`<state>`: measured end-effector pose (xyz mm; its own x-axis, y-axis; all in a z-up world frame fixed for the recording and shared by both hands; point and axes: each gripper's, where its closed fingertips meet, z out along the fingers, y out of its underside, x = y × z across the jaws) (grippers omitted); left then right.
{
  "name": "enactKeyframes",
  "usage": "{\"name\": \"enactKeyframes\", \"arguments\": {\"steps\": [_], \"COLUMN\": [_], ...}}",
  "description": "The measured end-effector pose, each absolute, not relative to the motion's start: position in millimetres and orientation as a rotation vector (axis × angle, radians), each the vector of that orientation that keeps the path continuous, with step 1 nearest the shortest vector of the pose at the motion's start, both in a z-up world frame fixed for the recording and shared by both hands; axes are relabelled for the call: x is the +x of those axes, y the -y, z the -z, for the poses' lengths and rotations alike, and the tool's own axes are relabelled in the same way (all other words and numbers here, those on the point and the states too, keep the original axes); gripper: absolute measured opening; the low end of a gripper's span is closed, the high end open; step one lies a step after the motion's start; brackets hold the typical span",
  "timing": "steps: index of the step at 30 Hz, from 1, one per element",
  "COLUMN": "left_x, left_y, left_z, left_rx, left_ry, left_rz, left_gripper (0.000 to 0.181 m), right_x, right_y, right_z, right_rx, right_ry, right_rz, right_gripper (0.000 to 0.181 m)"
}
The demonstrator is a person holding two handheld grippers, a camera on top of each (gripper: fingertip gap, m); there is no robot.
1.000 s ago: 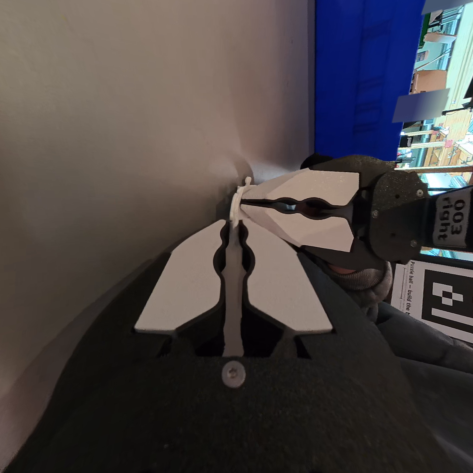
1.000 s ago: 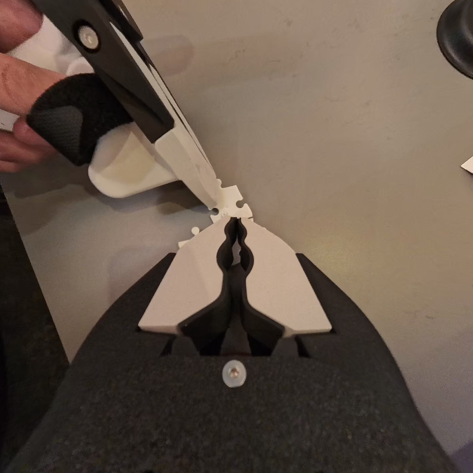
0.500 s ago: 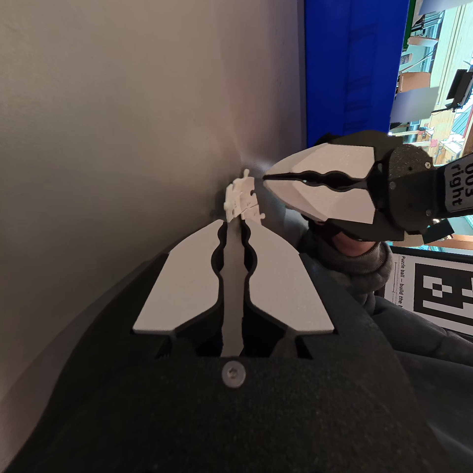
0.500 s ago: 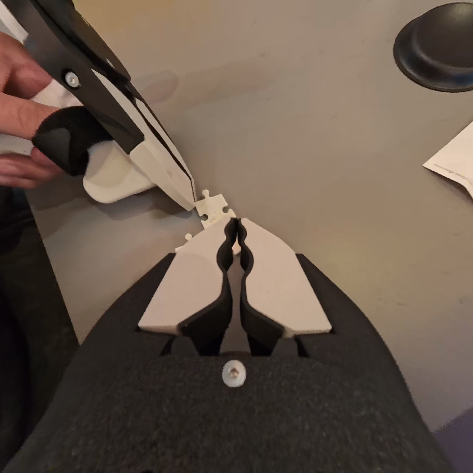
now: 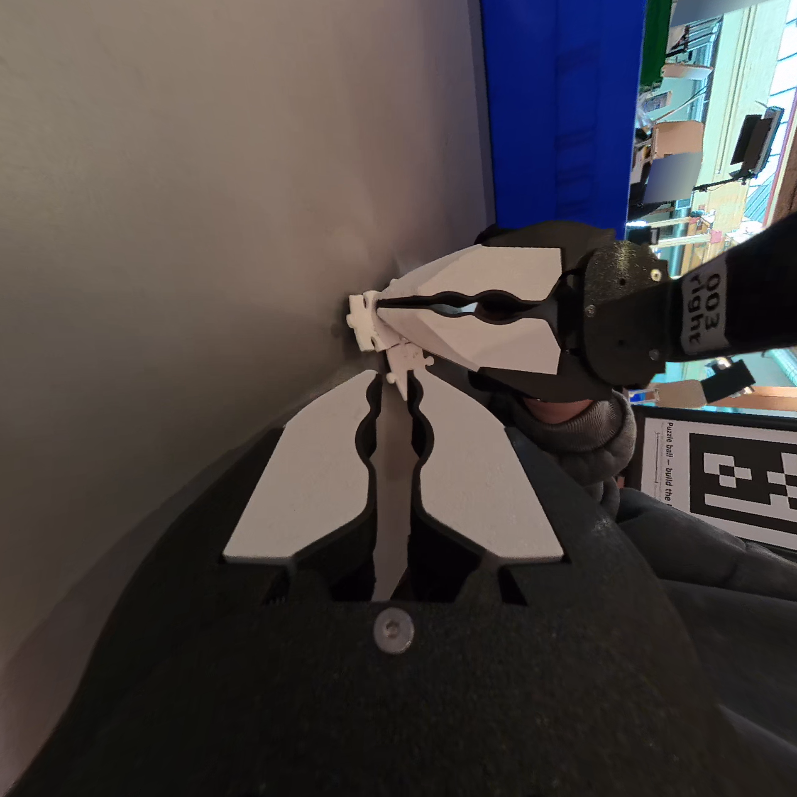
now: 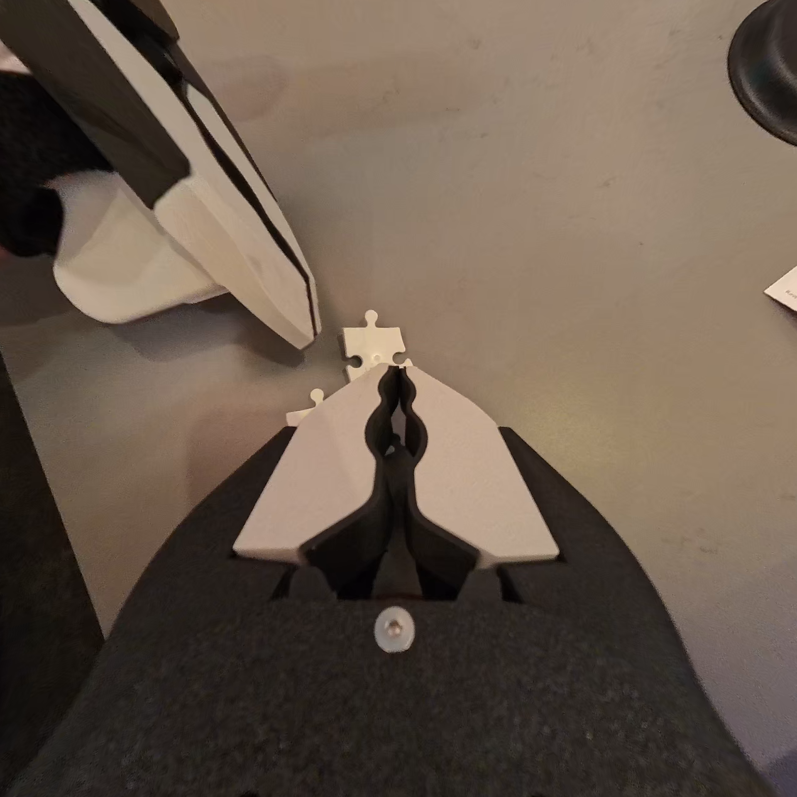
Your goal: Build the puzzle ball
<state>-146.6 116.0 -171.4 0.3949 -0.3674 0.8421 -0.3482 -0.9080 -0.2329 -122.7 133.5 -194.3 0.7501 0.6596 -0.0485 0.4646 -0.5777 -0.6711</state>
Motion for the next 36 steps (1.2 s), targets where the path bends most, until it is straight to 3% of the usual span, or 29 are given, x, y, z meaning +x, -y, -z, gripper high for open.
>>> {"name": "enactKeyframes", "arguments": {"steps": [8,36], "left_x": [-157.1,-185.2], "left_y": [-127.8,-125.1], "left_z": [166.9,160.8], "left_rx": [-2.562,-2.496], "left_ry": [-0.665,-0.737], "left_rz": [1.552,1.482], "left_gripper": [0.011,0.012], "right_x": [-118.0,-129.8], "right_y": [-130.4,-120.2], "right_z": [173.8,193.4], "right_rx": [-2.243,-2.336], "right_ry": [0.778,0.856], "right_rz": [-0.461,-0.421], "right_gripper": [0.0,0.001]}}
